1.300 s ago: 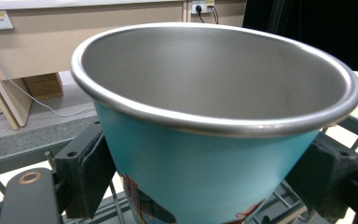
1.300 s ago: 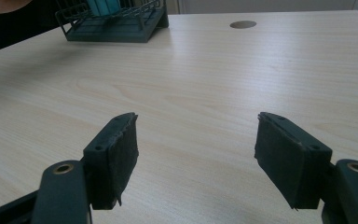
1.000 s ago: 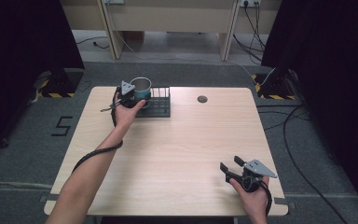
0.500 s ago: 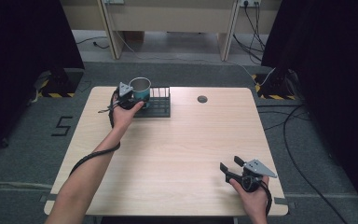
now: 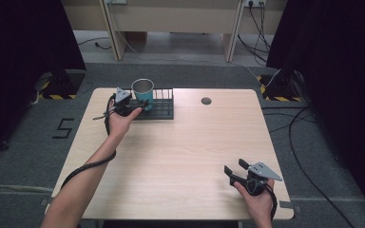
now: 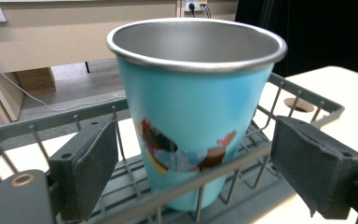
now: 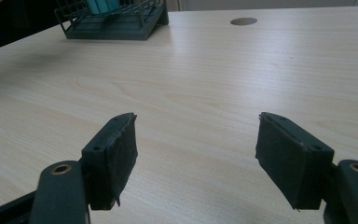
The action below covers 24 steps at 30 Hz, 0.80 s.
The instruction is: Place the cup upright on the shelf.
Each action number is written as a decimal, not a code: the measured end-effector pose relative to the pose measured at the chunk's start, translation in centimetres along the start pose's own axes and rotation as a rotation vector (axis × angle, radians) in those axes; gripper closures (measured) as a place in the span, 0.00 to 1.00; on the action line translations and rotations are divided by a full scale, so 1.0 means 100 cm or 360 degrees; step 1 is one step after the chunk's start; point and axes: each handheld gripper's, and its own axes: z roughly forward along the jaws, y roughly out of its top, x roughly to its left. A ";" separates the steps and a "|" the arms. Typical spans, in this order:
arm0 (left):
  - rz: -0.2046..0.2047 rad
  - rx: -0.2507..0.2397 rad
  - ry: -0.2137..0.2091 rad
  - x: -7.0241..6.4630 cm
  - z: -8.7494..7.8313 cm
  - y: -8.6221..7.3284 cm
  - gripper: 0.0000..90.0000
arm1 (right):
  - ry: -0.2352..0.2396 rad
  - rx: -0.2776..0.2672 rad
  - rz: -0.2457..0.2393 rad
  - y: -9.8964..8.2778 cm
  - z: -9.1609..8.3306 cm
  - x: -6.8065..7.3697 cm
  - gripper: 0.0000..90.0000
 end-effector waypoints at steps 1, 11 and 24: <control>0.0006 0.0000 -0.0001 0.000 -0.003 0.000 0.16 | 0.0000 0.0001 -0.0001 0.000 0.000 0.000 0.33; 0.0048 -0.0023 -0.0055 0.000 -0.034 -0.007 0.16 | -0.0003 0.0000 0.0003 0.000 0.000 0.000 0.33; 0.0067 -0.0037 -0.0113 -0.004 -0.076 -0.025 0.16 | -0.0008 0.0000 0.0012 0.000 0.000 0.000 0.33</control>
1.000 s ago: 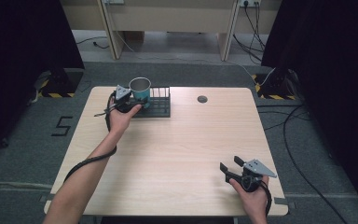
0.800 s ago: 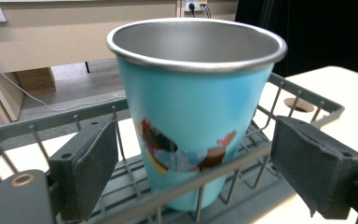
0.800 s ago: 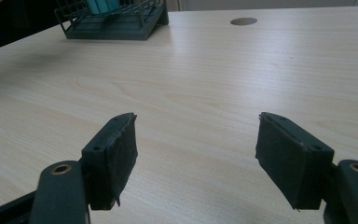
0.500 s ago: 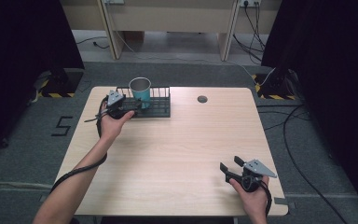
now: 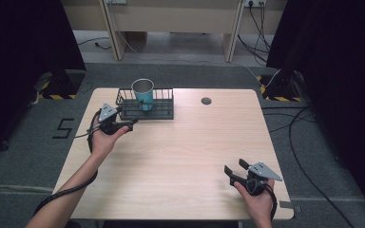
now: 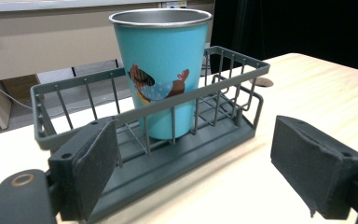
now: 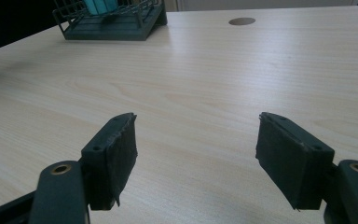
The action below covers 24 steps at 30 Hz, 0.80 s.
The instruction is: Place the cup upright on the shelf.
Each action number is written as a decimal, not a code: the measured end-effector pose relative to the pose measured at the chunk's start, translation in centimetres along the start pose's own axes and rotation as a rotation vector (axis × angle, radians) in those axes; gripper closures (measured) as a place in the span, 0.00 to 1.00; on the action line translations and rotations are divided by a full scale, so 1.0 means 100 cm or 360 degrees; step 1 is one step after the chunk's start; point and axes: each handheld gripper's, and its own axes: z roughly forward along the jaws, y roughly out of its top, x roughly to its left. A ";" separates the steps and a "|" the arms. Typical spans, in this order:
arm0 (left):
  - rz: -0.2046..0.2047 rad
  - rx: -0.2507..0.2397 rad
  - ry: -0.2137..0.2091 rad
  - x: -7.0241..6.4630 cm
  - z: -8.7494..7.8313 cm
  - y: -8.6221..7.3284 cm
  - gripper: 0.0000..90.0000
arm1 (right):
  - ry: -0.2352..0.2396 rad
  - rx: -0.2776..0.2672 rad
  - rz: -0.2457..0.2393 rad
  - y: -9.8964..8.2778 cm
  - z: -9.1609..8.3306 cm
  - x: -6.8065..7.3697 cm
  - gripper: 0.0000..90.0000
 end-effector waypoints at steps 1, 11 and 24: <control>-0.0001 -0.0001 0.0003 0.000 -0.002 -0.001 0.16 | -0.0001 -0.0001 0.0000 0.000 0.000 0.000 0.33; -0.0004 0.0018 0.0003 -0.001 -0.028 -0.015 0.16 | -0.0002 0.0000 0.0000 0.000 0.000 0.000 0.33; 0.0002 0.0031 0.0007 -0.005 -0.054 -0.031 0.16 | -0.0006 -0.0001 -0.0008 0.000 0.000 0.000 0.33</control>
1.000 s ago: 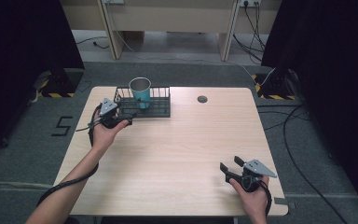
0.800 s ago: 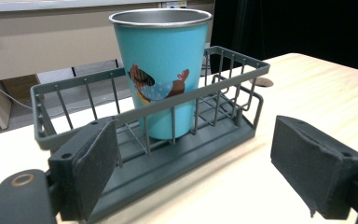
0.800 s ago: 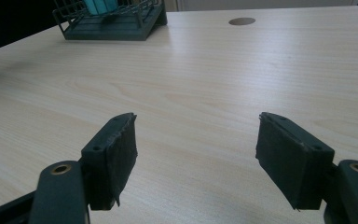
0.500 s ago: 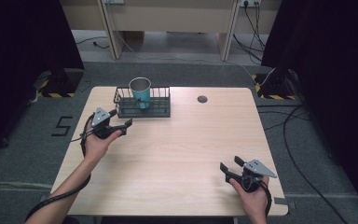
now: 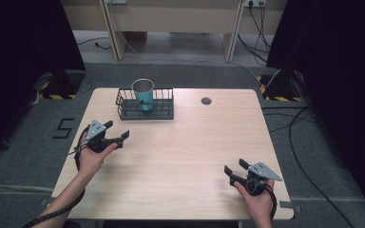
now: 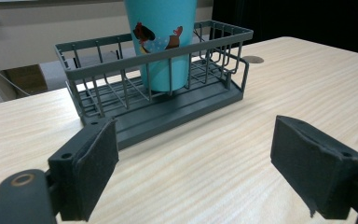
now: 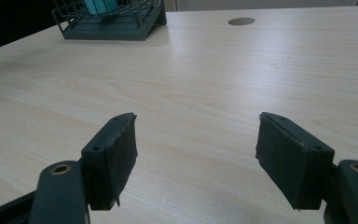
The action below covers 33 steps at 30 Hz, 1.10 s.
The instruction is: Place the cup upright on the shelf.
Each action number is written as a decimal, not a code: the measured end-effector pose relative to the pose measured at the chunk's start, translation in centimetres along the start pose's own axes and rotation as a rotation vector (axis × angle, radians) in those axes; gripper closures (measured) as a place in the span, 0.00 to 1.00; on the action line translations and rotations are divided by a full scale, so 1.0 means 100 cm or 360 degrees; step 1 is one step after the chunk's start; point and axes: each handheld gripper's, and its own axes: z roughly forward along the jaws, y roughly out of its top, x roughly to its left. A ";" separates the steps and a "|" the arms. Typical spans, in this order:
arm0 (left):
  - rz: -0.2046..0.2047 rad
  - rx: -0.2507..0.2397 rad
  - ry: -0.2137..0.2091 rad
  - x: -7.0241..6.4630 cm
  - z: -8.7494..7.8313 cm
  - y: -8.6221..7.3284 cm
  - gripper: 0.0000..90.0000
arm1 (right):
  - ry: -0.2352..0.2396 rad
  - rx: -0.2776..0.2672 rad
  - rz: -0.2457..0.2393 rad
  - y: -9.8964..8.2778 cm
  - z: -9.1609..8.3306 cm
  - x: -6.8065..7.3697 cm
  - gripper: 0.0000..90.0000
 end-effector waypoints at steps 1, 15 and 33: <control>0.0004 0.0004 0.0001 0.000 -0.002 -0.001 0.16 | 0.0000 -0.0001 0.0000 0.000 0.000 0.000 0.33; 0.0019 0.0004 0.0019 0.001 -0.028 -0.012 0.16 | -0.0001 0.0001 0.0008 0.000 0.000 0.000 0.33; -0.0023 0.0047 0.0056 0.007 -0.056 -0.035 0.16 | -0.0006 0.0002 0.0002 0.000 0.000 0.000 0.33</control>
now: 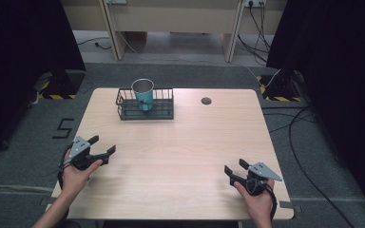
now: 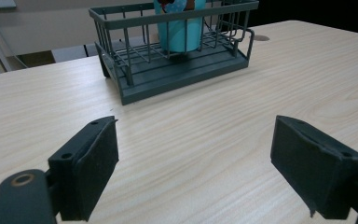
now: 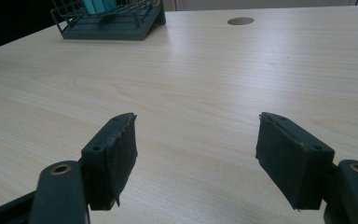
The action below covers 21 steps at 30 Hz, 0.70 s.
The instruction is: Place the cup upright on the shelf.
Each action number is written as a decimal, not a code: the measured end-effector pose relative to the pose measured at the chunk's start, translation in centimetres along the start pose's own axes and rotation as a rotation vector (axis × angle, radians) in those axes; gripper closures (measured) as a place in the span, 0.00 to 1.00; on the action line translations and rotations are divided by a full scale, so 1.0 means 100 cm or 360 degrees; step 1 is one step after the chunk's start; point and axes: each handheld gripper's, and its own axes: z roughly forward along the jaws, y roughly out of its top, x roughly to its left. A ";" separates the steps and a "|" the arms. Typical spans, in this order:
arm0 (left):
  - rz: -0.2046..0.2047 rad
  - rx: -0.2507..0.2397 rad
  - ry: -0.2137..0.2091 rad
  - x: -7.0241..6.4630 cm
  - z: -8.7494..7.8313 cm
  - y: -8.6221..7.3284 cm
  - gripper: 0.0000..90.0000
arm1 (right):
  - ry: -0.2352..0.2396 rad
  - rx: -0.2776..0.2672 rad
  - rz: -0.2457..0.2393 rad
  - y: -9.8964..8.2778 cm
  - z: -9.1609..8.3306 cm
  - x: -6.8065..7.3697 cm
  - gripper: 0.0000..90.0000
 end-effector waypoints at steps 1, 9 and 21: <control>-0.0002 0.0002 0.0000 0.000 -0.001 -0.001 0.16 | 0.0001 0.0001 0.0007 0.000 0.000 0.000 0.33; -0.0056 0.0009 0.0017 0.000 -0.005 -0.014 0.16 | 0.0001 -0.0003 -0.0005 0.000 0.000 0.000 0.33; -0.0075 -0.0032 0.0048 0.005 -0.011 -0.017 0.16 | 0.0011 0.0009 -0.0006 0.000 -0.001 0.002 0.32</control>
